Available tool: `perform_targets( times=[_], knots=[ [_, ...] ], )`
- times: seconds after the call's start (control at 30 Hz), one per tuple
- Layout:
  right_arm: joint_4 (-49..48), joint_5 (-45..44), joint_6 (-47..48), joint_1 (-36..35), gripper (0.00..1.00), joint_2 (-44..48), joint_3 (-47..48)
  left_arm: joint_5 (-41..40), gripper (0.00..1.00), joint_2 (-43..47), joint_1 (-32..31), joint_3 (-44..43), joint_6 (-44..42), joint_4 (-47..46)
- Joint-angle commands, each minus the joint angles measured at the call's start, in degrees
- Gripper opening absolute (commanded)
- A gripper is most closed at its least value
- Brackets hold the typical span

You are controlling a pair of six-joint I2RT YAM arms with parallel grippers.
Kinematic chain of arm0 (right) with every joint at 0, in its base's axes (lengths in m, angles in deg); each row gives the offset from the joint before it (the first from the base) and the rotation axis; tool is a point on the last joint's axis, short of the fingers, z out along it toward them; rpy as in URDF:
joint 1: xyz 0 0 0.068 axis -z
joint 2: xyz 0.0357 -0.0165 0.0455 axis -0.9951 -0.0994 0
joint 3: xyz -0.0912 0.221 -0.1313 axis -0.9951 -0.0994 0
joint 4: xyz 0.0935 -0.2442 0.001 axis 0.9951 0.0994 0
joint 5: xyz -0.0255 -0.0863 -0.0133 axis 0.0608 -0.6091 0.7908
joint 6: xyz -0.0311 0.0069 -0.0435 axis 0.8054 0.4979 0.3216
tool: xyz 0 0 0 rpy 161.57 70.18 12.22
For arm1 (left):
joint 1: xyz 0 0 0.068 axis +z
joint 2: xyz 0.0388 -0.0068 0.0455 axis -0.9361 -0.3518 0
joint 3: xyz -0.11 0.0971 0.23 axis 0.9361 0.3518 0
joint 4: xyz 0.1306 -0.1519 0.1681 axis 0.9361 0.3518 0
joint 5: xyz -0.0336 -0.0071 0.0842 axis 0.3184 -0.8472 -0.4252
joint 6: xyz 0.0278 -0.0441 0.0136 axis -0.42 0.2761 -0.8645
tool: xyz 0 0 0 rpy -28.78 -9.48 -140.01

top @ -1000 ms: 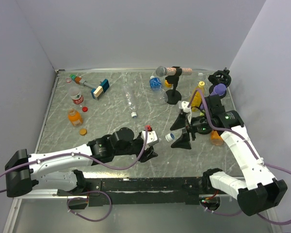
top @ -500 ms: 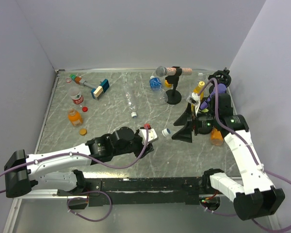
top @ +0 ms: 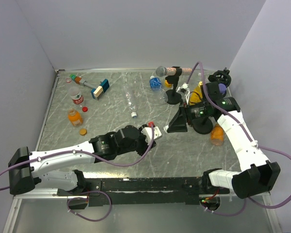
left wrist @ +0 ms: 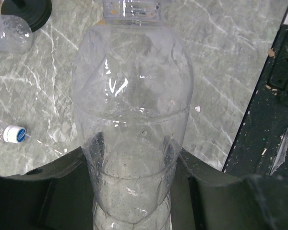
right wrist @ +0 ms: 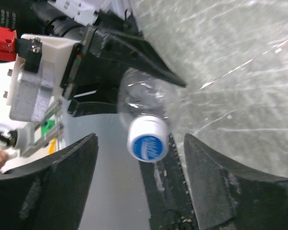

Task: Unscrew the bottle caps
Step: Unscrew the bottle cap from the plastic bottle.

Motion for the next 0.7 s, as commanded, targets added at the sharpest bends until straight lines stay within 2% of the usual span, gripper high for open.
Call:
perform_targets(
  times=[0.0,0.1,0.17,0.4,0.53,0.67],
  knots=[
    [2.65,-3.23,-0.76,-3.24,0.72,-0.45,2.88,-1.82,0.16,-0.92,-0.41,-3.37,-0.62,-0.10],
    [3.35,-3.32,-0.32,-3.59,0.55,-0.80,3.58,-1.82,0.16,-1.18,-0.41,-3.37,-0.71,-0.53],
    [3.79,-3.32,0.20,-3.77,0.47,-1.15,4.02,-1.82,0.16,-1.44,-0.41,-3.29,-0.71,-0.45],
    [4.14,-3.32,0.82,-3.77,0.44,-1.24,4.19,-1.04,0.16,-1.36,-0.41,-2.50,-0.71,-1.15],
    [5.72,-1.30,4.93,-3.94,0.26,-1.85,4.81,2.03,0.16,-0.66,-0.41,-1.79,-0.71,-1.59],
    [10.81,0.46,16.69,-5.26,0.19,-2.47,5.95,7.39,0.17,0.31,-0.24,-0.83,-0.62,-2.55]
  ],
)
